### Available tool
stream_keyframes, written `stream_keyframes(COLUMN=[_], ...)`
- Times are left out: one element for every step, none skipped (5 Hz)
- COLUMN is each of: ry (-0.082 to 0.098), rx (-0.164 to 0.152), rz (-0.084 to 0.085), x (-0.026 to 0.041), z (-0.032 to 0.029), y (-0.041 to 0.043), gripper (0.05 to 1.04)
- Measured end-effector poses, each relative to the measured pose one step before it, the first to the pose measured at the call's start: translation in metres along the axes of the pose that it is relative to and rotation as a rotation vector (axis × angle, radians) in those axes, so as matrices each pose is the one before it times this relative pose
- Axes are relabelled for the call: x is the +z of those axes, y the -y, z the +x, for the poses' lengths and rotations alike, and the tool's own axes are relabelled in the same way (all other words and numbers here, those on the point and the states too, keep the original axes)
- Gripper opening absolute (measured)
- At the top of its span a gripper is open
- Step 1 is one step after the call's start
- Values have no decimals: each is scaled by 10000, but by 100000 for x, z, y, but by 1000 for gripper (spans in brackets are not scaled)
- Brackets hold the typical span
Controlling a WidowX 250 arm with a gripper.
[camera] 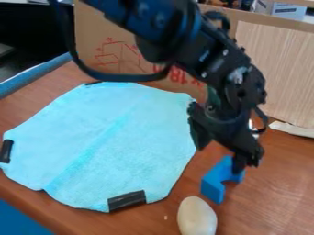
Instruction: Move the blue figure to the top left of the cloth
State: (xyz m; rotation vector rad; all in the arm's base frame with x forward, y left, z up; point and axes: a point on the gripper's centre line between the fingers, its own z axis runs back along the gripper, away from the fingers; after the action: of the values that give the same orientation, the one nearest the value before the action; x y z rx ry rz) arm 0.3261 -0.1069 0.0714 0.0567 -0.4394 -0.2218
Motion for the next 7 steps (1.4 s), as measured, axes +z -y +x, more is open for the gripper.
stream_keyframes(ry=[-82,-298,-257,-134,48,171,205], rx=[258,7,325,279,140,562,770], rz=[-220,-85,-425,-138,-248,-430,-308], x=[-608,-1047,-572,-381,-9,1322,1463], z=[-198,-827,-560,-497,-33,460,747], y=[-346,190,-145,-485,-695,-1826,-1960], gripper=[1000,955,674,363,278,277,277])
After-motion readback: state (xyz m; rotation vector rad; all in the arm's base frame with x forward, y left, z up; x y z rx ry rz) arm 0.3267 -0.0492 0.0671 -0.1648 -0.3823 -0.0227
